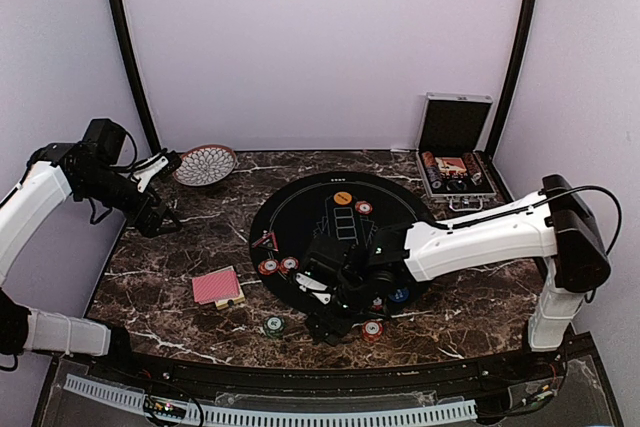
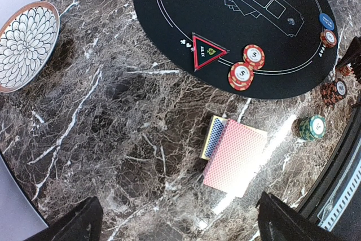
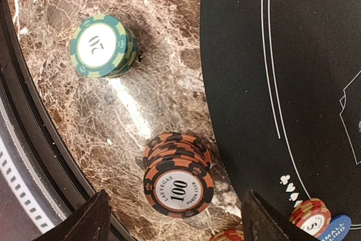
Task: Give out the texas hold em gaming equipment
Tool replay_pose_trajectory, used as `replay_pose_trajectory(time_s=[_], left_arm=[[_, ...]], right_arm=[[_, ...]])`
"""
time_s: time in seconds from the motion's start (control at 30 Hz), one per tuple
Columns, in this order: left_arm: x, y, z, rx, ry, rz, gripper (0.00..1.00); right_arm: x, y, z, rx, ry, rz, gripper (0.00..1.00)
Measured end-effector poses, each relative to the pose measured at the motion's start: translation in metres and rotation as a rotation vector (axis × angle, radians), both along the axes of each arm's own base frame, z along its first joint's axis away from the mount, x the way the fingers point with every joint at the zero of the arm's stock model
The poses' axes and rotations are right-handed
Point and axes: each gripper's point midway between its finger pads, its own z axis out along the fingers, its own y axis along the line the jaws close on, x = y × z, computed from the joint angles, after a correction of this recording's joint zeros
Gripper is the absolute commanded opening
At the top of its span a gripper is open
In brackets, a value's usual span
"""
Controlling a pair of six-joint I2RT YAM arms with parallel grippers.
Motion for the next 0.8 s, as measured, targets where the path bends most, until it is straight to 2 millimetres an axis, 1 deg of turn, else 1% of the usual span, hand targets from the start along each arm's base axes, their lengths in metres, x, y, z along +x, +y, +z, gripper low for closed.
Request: replay_pose_trajectory(time_s=[0.17, 0.37, 0.8], left_arm=[[-0.001, 0.0, 0.0, 0.001, 0.003, 0.0, 0.99], [-0.002, 0.0, -0.001, 0.001, 0.007, 0.0, 0.99], [-0.002, 0.0, 0.0, 0.002, 0.005, 0.0, 0.99]], right_arm=[[-0.001, 0.0, -0.006, -0.01, 0.001, 0.013, 0.79], [-0.001, 0.001, -0.014, -0.024, 0.001, 0.024, 0.74], [-0.001, 0.002, -0.017, -0.027, -0.005, 0.043, 0.52]])
